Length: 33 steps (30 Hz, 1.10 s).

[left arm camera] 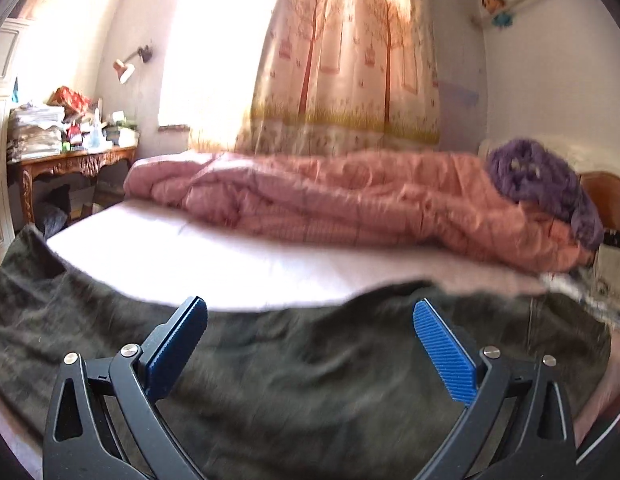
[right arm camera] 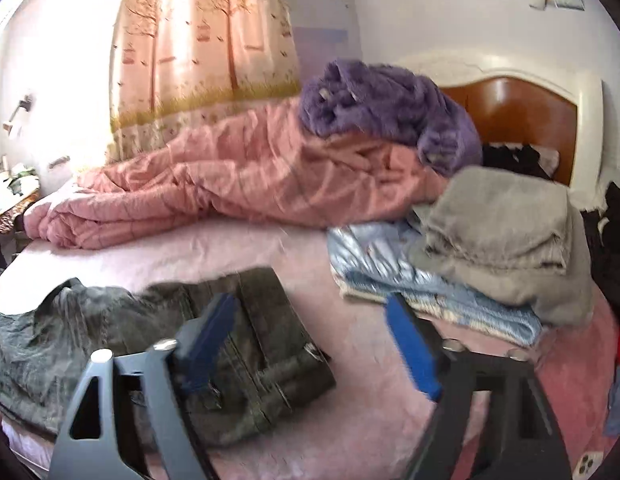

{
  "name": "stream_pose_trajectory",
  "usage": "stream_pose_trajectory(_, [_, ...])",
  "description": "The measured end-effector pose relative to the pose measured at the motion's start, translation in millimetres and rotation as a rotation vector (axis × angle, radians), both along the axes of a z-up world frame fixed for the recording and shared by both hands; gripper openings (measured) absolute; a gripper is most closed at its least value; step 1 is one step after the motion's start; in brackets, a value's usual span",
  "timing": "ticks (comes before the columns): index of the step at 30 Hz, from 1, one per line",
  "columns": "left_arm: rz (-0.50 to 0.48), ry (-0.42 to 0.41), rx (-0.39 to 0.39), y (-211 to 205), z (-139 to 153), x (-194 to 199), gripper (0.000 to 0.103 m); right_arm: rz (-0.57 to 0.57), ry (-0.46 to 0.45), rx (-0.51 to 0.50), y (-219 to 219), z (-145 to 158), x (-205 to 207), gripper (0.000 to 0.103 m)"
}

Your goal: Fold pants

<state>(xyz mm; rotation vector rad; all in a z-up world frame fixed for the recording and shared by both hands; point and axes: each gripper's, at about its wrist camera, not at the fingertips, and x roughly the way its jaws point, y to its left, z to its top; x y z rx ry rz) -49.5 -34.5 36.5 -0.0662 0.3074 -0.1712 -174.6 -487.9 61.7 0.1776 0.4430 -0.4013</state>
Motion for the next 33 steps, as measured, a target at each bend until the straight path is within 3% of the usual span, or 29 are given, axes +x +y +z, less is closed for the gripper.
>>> stream_pose_trajectory(5, [-0.006, -0.063, 0.031, -20, 24, 14, 0.102, 0.002, 0.005, -0.017, -1, 12, 15, 0.096])
stream_pose_trajectory(6, [-0.012, -0.078, 0.034, -25, 30, 18, 0.102, -0.002, 0.009, -0.021, -3, 15, 20, 0.103])
stream_pose_trajectory(12, [-0.069, -0.105, 0.017, -63, 49, 52, 0.102, -0.062, 0.031, -0.051, -10, 40, 51, 0.102])
stream_pose_trajectory(16, [-0.027, -0.078, 0.043, -84, 24, 80, 0.103, -0.035, 0.008, -0.024, -12, 51, 71, 0.102])
stream_pose_trajectory(21, [-0.06, 0.113, 0.036, -92, -36, 104, 0.102, 0.124, 0.086, 0.114, -13, 47, 120, 0.102])
stream_pose_trajectory(23, [-0.072, 0.15, 0.036, -92, -40, 108, 0.102, 0.139, 0.144, 0.132, -14, 36, 144, 0.102])
stream_pose_trajectory(28, [-0.066, 0.096, 0.021, -89, -39, 94, 0.102, 0.141, 0.361, 0.191, -31, -11, 206, 0.085])
stream_pose_trajectory(29, [-0.066, 0.094, 0.025, -91, -38, 93, 0.102, 0.142, 0.397, 0.224, -38, -22, 216, 0.084])
stream_pose_trajectory(31, [-0.066, 0.093, 0.024, -91, -39, 93, 0.102, 0.159, 0.481, 0.315, -49, -47, 233, 0.067])
stream_pose_trajectory(33, [-0.064, 0.102, 0.018, -91, -39, 95, 0.102, 0.166, 0.533, 0.386, -57, -67, 242, 0.062])
